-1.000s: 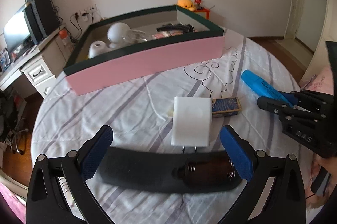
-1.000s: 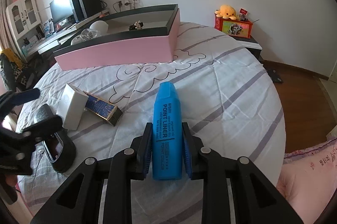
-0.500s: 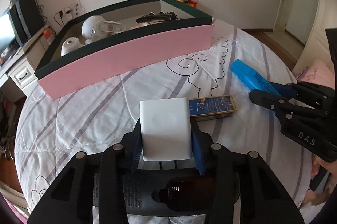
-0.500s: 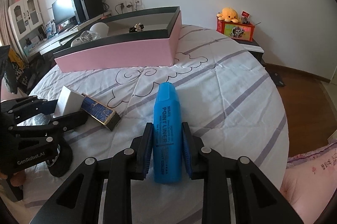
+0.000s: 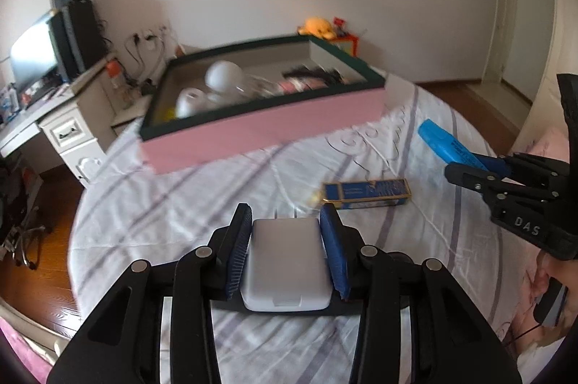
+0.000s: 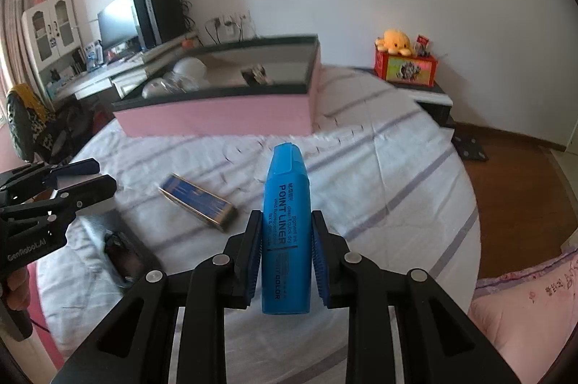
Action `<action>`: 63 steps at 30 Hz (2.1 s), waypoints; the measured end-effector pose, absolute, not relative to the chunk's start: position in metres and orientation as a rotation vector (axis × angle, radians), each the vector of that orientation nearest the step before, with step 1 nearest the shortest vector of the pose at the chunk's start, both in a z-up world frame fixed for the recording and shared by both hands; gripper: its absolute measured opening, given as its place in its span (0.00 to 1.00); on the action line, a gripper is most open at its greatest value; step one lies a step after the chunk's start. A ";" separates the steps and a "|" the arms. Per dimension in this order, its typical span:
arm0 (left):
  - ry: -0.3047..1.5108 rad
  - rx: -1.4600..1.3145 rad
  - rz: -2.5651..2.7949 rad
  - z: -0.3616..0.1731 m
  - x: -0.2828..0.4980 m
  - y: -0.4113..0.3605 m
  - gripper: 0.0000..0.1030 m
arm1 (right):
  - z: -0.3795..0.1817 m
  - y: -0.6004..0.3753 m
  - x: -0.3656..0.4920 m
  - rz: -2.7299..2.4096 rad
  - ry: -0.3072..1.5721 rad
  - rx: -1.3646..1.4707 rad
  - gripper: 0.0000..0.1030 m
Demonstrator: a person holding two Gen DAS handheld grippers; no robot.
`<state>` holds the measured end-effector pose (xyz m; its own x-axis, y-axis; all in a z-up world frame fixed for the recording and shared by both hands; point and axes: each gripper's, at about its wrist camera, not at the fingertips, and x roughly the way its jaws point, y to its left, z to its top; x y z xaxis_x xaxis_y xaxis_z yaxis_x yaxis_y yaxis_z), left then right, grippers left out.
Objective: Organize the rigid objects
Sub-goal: 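Lift the charger with the left tool while the right tool lifts the highlighter toward the box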
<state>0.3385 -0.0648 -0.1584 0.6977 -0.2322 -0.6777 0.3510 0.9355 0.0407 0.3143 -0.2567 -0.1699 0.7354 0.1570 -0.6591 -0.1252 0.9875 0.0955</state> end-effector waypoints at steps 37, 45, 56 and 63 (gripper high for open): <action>0.840 0.180 -0.318 -0.204 0.372 -0.049 0.39 | -0.193 -0.254 0.330 0.184 0.809 0.061 0.25; 0.785 0.154 -0.260 -0.183 0.358 -0.032 0.39 | -0.178 -0.250 0.321 0.187 0.765 0.057 0.25; 0.568 0.134 -0.186 -0.106 0.302 0.001 0.39 | -0.112 -0.219 0.289 0.239 0.605 0.007 0.25; 0.454 0.100 -0.181 -0.067 0.266 0.018 0.39 | -0.073 -0.193 0.266 0.281 0.515 -0.047 0.25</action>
<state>0.2657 0.0178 -0.0666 0.8829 -0.1512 -0.4445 0.1956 0.9791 0.0553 0.2657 -0.1927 -0.0727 0.8327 0.2535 -0.4923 -0.2768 0.9606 0.0263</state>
